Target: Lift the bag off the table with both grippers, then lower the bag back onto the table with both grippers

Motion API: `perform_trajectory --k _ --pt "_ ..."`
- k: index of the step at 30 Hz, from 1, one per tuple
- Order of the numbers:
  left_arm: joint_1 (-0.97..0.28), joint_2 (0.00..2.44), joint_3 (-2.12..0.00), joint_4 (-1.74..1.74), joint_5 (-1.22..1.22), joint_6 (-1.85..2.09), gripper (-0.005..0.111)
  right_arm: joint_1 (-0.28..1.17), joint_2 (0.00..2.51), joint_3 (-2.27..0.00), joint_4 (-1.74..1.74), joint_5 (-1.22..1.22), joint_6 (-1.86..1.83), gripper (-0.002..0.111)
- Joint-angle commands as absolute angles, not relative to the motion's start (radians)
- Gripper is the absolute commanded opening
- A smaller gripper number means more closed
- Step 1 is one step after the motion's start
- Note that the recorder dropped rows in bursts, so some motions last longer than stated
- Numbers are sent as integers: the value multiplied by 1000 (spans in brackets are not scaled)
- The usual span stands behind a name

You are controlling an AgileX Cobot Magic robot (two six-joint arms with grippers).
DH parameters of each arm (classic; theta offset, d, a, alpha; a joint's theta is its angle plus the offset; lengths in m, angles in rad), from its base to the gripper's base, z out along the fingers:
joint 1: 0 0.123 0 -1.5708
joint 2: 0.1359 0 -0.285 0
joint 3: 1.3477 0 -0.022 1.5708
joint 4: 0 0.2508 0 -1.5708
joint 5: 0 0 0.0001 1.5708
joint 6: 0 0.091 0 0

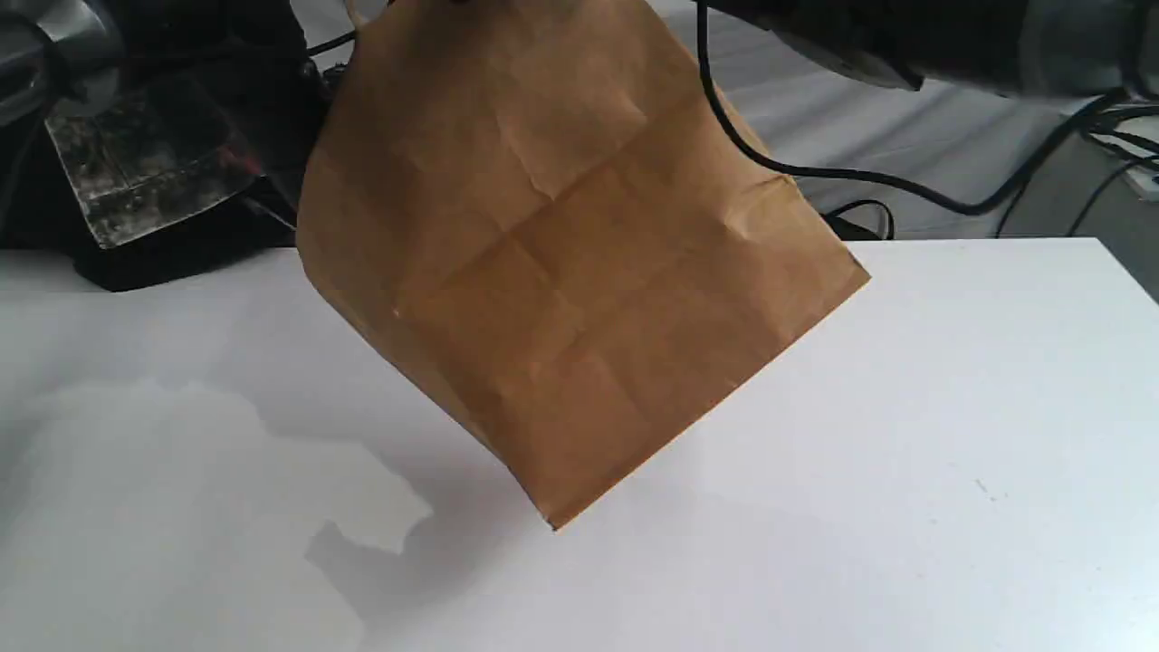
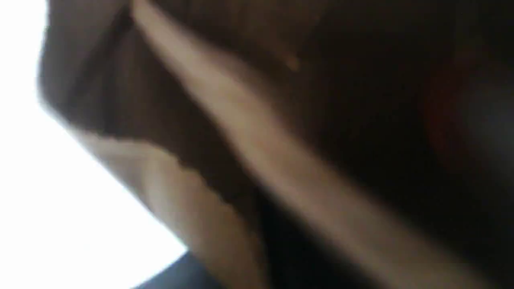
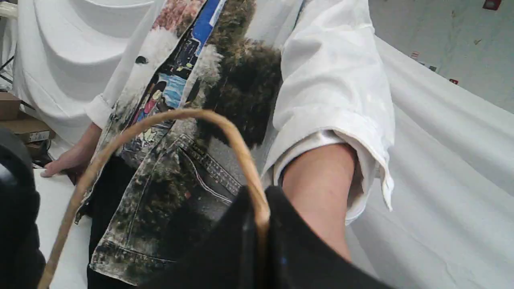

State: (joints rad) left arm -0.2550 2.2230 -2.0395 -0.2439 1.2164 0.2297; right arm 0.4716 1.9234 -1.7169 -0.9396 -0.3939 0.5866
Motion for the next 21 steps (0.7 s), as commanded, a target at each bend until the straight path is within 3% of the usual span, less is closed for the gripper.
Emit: perform_trajectory --k 1,9,21 --pt "-255 2225 -2029 -230 1221 264 0 468 1907 -1735 -916 -401 576 0" --pt "-237 2223 -2084 -174 1221 241 0 465 1828 -1639 -942 -273 581 0" --pt "-180 2221 -2329 -279 1221 186 0 456 1488 -1089 -970 -610 565 0"
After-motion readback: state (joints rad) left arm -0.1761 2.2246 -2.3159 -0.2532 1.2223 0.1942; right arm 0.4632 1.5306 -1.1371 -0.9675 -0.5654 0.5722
